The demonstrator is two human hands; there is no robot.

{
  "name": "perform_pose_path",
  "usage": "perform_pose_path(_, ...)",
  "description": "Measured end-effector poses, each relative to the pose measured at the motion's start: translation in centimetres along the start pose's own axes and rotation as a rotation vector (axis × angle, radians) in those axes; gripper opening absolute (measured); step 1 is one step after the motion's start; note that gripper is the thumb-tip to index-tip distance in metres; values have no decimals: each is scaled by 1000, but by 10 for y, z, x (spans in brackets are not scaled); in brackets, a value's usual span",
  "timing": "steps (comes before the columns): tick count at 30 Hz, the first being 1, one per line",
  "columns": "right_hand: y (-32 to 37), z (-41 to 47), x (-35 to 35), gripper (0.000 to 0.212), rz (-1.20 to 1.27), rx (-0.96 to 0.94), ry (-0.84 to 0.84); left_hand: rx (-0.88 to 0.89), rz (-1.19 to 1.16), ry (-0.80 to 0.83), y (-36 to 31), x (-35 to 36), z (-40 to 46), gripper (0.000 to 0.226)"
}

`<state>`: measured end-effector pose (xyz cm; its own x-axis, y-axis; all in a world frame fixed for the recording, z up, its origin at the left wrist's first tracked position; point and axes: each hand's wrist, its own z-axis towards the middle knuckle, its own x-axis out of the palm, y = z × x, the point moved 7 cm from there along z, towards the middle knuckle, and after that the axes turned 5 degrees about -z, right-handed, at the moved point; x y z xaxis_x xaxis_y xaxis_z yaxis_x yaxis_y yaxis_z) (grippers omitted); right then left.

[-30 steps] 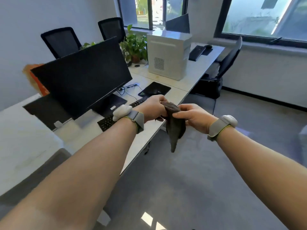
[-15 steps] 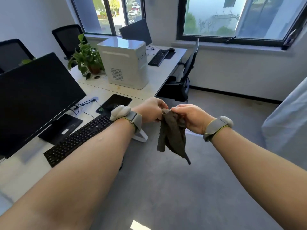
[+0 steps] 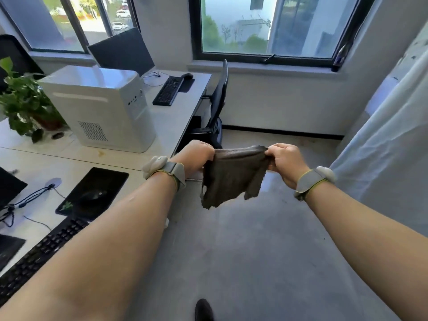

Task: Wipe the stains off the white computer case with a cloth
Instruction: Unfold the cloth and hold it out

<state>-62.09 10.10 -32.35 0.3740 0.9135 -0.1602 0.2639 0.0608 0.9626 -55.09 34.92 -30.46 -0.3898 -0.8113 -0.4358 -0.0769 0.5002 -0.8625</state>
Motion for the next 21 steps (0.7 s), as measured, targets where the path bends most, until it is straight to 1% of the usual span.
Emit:
perform_pose_path(1, 7, 19, -1, 23, -25, -6, 14, 13, -42, 22, -8, -2, 20, 15)
perform_pose_path(2, 10, 22, -2, 24, -55, -22, 36, 40, -96, 41, -11, 0, 23, 14)
perform_pose_path(3, 23, 43, -3, 25, -75, -41, 31, 70, -183, 82, -24, -2, 44, 15)
perform_pose_path(5, 46, 75, -7, 24, -54, -78, 14, 101, -433, 180, -48, -2, 82, 21)
perform_pose_path(7, 73, 100, -18, 22, 25, -106, 4, 131, -671, 224, -79, -7, 121, 25)
perform_pose_path(8, 85, 115, -24, 22, 131, -95, 25, 139, -766, 209, -96, -12, 147, 23)
perform_pose_path(9, 88, 115, -25, 27, 244, -64, 69, 116, -853, 185, -95, -19, 154, 30)
perform_pose_path(10, 93, 122, -28, 35, 362, -20, 108, 12, -869, 197, -89, -15, 173, 54)
perform_pose_path(11, 92, 132, -32, 41, 431, 26, 126, -140, -822, 246, -69, -3, 188, 85)
perform_pose_path(12, 92, 142, -34, 45, 484, 60, 130, -301, -747, 322, -42, 15, 196, 110)
perform_pose_path(13, 89, 159, -40, 46, 514, 78, 118, -435, -725, 443, -23, 44, 200, 126)
perform_pose_path(14, 86, 176, -46, 46, 569, 94, 114, -497, -769, 555, -11, 76, 202, 130)
perform_pose_path(15, 80, 191, -52, 47, 605, 109, 85, -512, -885, 613, -10, 101, 206, 123)
perform_pose_path(16, 75, 196, -53, 47, 634, 123, 59, -489, -970, 588, -12, 111, 205, 104)
perform_pose_path(17, 63, 216, -66, 46, 630, 146, 16, -471, -962, 540, -18, 127, 226, 76)
perform_pose_path(18, 52, 237, -80, 44, 655, 166, -9, -451, -867, 503, -25, 143, 250, 45)
perform_pose_path(19, 42, 258, -94, 42, 670, 176, -65, -441, -735, 496, -34, 153, 269, 21)
perform_pose_path(20, 32, 282, -110, 42, 678, 179, -101, -433, -548, 489, -40, 160, 291, 8)
perform_pose_path(21, 24, 312, -132, 42, 661, 193, -127, -446, -382, 473, -45, 169, 320, 4)
